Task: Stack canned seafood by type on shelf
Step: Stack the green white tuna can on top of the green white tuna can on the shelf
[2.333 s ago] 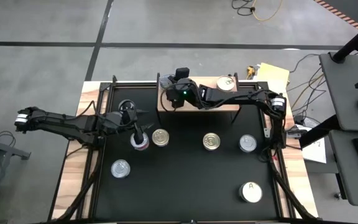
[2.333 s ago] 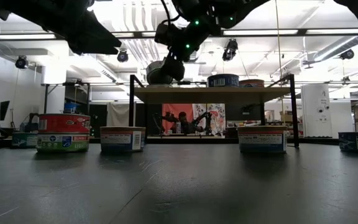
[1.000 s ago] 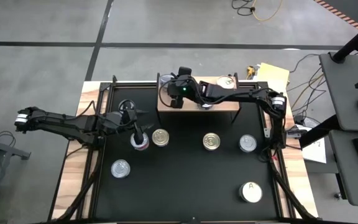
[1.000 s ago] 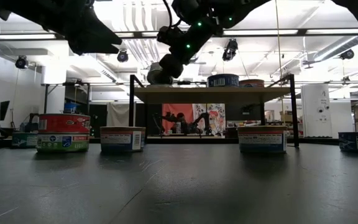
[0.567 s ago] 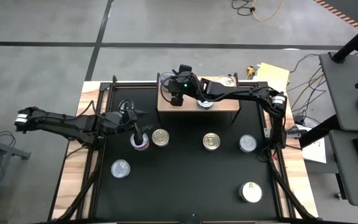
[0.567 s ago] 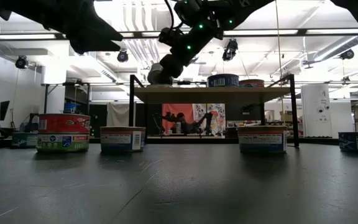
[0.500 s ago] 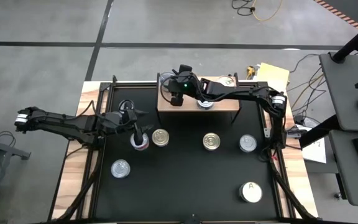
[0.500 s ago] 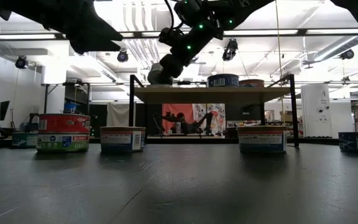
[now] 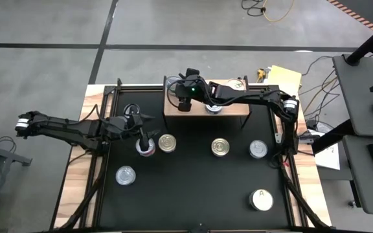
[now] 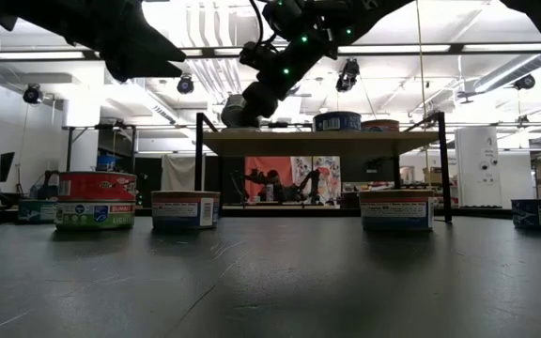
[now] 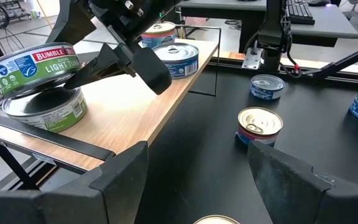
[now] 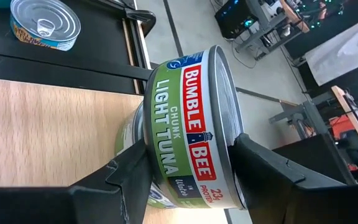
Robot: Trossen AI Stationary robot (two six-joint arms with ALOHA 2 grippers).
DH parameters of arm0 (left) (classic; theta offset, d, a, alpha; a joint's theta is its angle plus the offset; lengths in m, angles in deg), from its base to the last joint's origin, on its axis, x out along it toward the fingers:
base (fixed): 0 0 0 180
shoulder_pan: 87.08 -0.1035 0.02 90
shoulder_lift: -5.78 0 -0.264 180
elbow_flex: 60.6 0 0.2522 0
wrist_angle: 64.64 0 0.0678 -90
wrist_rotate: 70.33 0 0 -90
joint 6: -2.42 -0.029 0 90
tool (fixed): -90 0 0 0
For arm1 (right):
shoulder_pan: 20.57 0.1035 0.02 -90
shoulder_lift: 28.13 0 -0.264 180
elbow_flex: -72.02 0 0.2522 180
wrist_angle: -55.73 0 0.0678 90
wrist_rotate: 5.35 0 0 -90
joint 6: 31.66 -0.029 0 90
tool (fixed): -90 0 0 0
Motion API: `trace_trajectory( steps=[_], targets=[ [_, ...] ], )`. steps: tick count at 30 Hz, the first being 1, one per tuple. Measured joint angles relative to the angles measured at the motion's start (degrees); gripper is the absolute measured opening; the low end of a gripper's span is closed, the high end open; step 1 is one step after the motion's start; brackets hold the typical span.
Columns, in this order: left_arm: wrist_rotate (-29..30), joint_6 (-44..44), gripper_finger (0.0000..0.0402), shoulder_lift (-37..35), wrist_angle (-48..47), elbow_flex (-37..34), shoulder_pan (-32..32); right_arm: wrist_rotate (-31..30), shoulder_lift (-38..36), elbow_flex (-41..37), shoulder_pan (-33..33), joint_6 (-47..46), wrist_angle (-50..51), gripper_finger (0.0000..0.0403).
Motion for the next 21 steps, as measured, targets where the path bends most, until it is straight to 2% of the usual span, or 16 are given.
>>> trace_trajectory(
  steps=[15, 21],
  targets=[
    [0.0, 0.05, 0.026, 2.67, 0.53, 0.0, 0.0, -2.01, 0.0, 0.0, 0.0, -0.13, 0.01, 0.0202],
    [0.0, -0.05, 0.026, 3.98, 2.15, 0.0, 0.02, -2.0, 0.02, -0.04, 0.0, -0.89, 0.74, 0.0248]
  ],
)
